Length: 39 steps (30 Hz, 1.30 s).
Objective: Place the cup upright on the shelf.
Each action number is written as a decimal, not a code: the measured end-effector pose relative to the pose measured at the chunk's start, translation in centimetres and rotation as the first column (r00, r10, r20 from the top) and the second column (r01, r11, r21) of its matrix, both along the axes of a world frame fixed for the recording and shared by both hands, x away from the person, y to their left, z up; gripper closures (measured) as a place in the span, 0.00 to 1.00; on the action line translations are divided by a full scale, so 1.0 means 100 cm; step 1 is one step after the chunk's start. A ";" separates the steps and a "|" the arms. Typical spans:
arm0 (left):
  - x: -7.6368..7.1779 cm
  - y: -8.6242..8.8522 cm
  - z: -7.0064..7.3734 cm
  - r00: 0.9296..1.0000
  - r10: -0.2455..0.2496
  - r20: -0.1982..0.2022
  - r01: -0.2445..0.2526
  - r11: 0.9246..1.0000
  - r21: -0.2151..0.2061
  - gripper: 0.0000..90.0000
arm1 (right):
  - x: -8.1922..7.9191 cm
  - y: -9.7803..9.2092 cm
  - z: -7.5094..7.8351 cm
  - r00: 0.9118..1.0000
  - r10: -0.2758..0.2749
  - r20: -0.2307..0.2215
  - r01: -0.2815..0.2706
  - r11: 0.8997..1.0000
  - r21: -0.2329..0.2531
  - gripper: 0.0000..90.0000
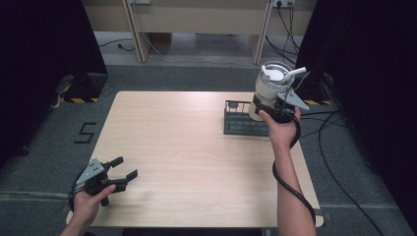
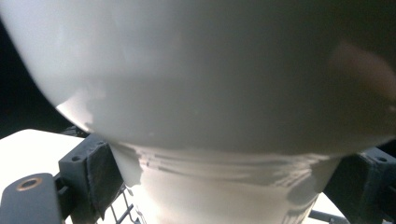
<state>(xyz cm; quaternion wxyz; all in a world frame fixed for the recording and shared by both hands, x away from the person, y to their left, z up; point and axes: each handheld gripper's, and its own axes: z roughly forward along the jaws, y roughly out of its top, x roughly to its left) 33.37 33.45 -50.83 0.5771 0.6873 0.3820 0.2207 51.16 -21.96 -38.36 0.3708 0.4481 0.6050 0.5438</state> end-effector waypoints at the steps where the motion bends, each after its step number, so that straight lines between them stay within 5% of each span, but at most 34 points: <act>1: 0.000 0.000 0.000 1.000 0.001 0.000 -0.001 1.000 0.000 0.16 | 0.004 -0.001 0.000 1.000 -0.003 0.001 0.003 1.000 -0.001 0.13; 23: 0.000 0.001 0.000 1.000 0.002 -0.003 -0.002 1.000 -0.005 0.16 | 0.033 -0.002 -0.015 0.998 -0.041 -0.039 0.040 0.999 -0.022 0.13; 39: 0.000 0.000 -0.001 1.000 -0.001 -0.004 0.001 1.000 -0.006 0.16 | 0.029 0.001 -0.018 0.999 -0.042 -0.034 0.040 0.998 -0.043 0.13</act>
